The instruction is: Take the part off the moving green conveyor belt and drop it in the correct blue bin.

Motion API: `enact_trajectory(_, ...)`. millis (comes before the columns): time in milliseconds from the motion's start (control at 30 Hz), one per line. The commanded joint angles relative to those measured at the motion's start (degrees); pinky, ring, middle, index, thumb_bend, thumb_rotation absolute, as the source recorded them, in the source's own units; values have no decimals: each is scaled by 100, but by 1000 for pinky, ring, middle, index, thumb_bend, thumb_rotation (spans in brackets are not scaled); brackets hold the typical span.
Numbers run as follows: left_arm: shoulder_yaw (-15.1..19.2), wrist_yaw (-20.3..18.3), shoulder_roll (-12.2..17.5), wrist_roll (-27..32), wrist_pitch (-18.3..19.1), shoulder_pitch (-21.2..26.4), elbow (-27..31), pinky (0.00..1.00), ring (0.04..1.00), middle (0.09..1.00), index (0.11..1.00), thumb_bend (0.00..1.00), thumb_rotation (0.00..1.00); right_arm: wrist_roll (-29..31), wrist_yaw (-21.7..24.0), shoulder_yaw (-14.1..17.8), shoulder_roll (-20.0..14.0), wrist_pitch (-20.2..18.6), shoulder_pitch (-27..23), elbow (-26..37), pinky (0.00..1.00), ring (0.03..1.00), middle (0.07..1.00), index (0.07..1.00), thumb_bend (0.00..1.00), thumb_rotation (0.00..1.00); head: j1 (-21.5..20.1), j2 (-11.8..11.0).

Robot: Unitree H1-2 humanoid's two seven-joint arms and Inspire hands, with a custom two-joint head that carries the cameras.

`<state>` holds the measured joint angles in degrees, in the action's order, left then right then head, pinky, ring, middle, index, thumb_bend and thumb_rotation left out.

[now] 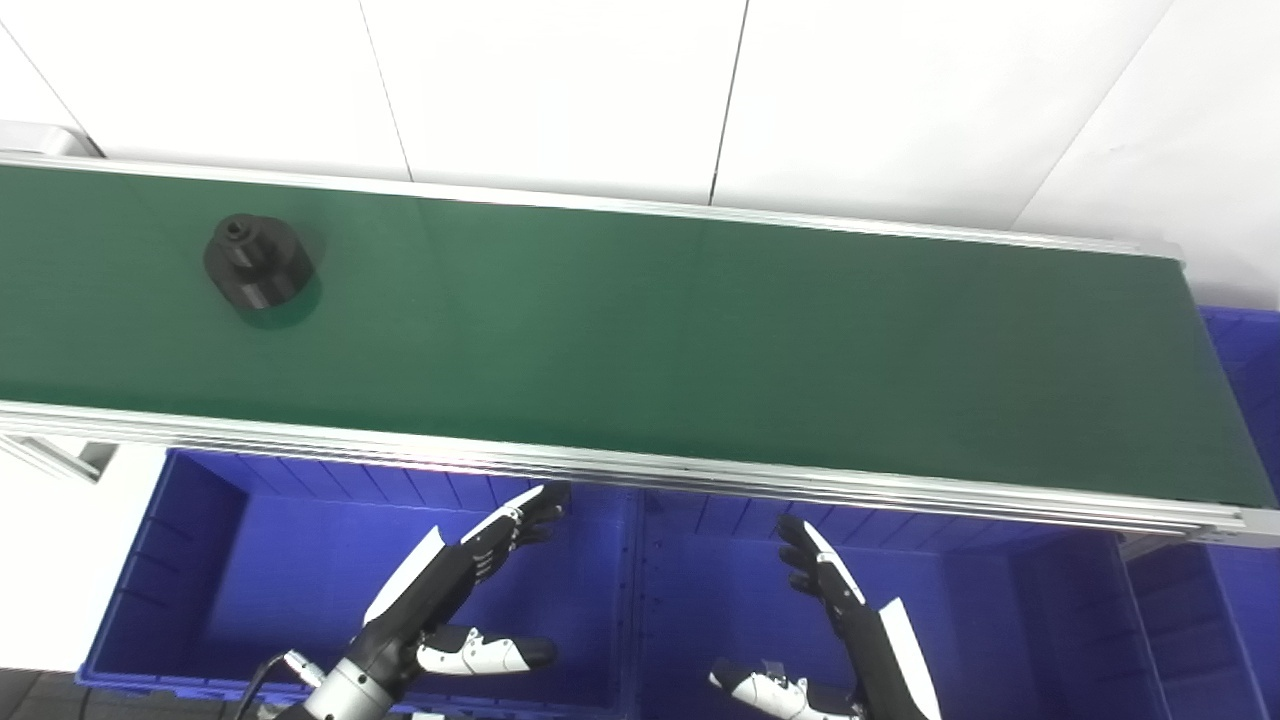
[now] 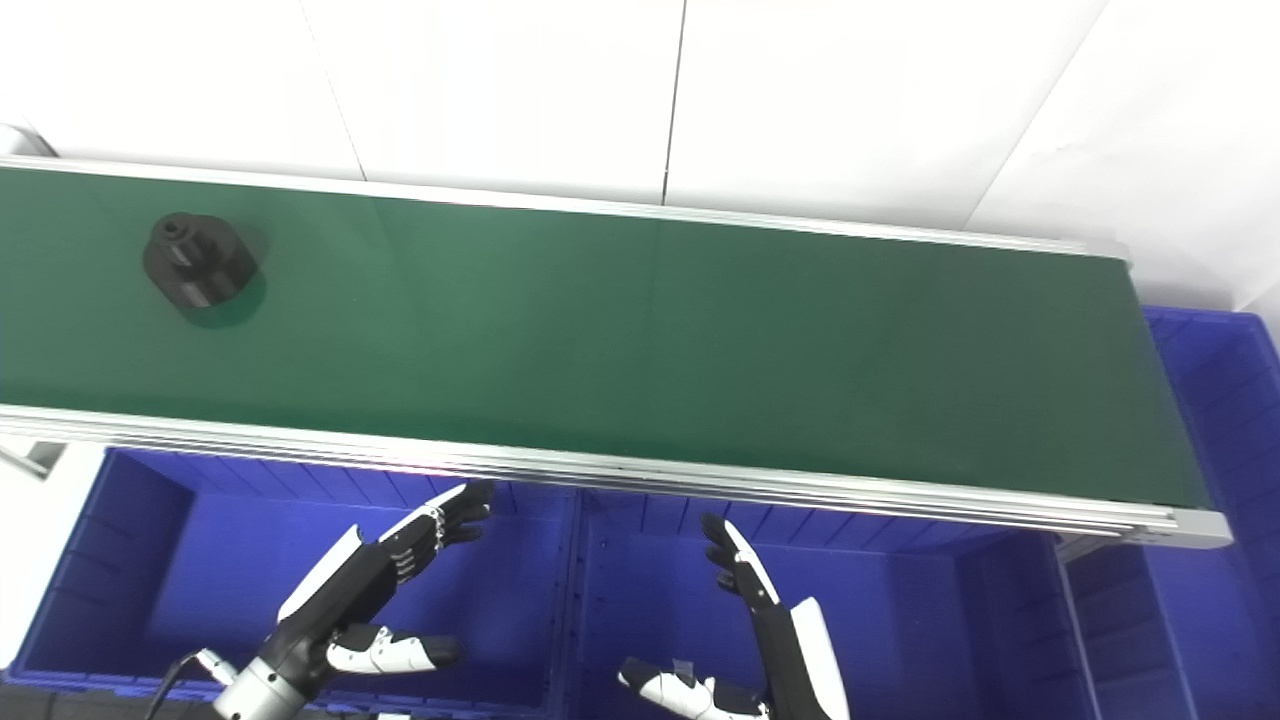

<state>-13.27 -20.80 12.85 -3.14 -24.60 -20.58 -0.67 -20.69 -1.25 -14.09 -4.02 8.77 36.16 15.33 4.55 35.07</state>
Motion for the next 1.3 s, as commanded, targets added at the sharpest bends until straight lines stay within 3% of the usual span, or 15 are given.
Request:
enact_trajectory(0,-44,152,-13,-116,-230,7,140,878,913,924,896,780,483,66,-91,30,-6,344,-35,38,849,891,915,925,758,324,86,-166)
enact_trajectory(267,-224,524,11,-342,-231,102,-47,807,872,892,865,816,489,186,-147,85,-48,528,-126,-225,867,902,922,933,744,313,370,-531)
enact_trajectory(433,-308,724,31,-325,-232,164,-151,786,858,883,859,810,472,232,-139,100,-34,546,-140,-248,888,914,926,939,731,308,359,-601)
enact_trajectory(567,-422,883,72,-312,-233,218,-214,782,855,884,857,799,476,327,-217,123,4,788,-124,-260,868,902,927,944,730,308,380,-635)
enact_trajectory(767,-490,802,106,-40,-233,304,-316,752,838,883,862,792,447,353,-396,101,73,1500,-120,-15,852,904,948,959,713,283,385,-631)
enact_trajectory(867,-484,794,90,41,-233,342,-371,734,822,878,856,796,455,370,-344,121,88,1583,-261,253,842,911,948,956,721,298,342,-633)
enact_trajectory(1000,-487,905,107,-100,-232,356,-387,737,823,873,855,810,510,315,-195,187,120,1245,-646,781,820,903,924,939,759,326,208,-626)
enact_trajectory(1267,-508,952,96,-166,-232,364,-344,764,846,874,856,799,539,-224,321,415,147,-60,-1798,1624,755,864,899,929,811,474,107,-586)
